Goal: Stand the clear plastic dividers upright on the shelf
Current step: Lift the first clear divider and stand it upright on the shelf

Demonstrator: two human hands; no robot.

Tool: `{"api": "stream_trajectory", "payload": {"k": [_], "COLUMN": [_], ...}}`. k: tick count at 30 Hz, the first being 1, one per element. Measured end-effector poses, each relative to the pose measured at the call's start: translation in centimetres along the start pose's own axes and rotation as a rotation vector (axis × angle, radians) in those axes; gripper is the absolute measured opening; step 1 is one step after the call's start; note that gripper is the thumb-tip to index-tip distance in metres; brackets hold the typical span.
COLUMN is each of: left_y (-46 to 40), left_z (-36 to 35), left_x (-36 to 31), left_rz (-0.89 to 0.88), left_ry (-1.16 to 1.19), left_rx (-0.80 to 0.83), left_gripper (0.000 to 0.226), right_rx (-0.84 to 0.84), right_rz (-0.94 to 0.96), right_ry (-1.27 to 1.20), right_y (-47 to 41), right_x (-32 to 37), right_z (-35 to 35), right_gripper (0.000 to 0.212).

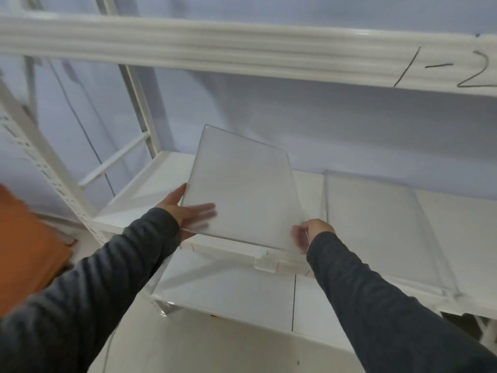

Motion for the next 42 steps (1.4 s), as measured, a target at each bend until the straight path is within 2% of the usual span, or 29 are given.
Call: {"api": "stream_trajectory", "payload": {"k": [3,7,9,14,17,20,26,36,42], "left_y": [1.0,1.2,1.3,1.0,0.9,0.5,-0.6,-3.2,-4.0], "left_z": [1.1,3.4,4.5,8.0,9.3,10.5,11.9,12.0,11.7], "left_x": [-1.9,-4.4,-5.5,-8.2,-9.8,-11.2,-13.7,-16.7,-17.2], "left_rz": [-0.025,0.008,0.015,-0.037,-0.066,-0.105,-0.171,-0.247,-0.253], "left_ry": [0.073,0.144,0.150,-0.029,-0.036,-0.149,-0.406,-0.646,-0.719], "left_rx": [0.025,-0.003,-0.037,-0.133,-0.161,-0.183,-0.176,-0.182,-0.151], "left_gripper": [0.065,0.051,0.047,0.062,0.057,0.063,0.064,0.055,0.052], "right_rx": [-0.003,0.076,0.107,0.225,0.297,0.347,0.458,0.558,0.555], "right_rz": [-0.016,-0.044,-0.042,0.012,0.011,0.002,-0.083,-0.114,-0.088], "right_ry": [0.002,0.075,0.121,0.218,0.256,0.285,0.160,0.071,0.034], "right_y": [-0.3,-0.3,-0.4,-0.9,-1.1,-1.3,-1.7,-2.2,-2.8], "right_x": [-1.2,-2.2,-2.7,-4.4,-5.4,-5.9,-7.4,-8.8,-8.8], "right_z": [-2.8,-7.3,-9.5,-15.0,-18.1,-21.1,-25.7,-31.8,-33.0], "right_gripper": [0.018,0.032,0.031,0.011,0.027,0.037,0.025,0.022,0.029]}}
Point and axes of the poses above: each hand's wrist, its own y-axis away from the middle knuckle, its own z-axis out of the back of the hand, x = y × z, the point moved 8 cm from there along -y, towards the middle knuckle, and after that the axes turned 8 degrees about x, right-handed, at the moved point
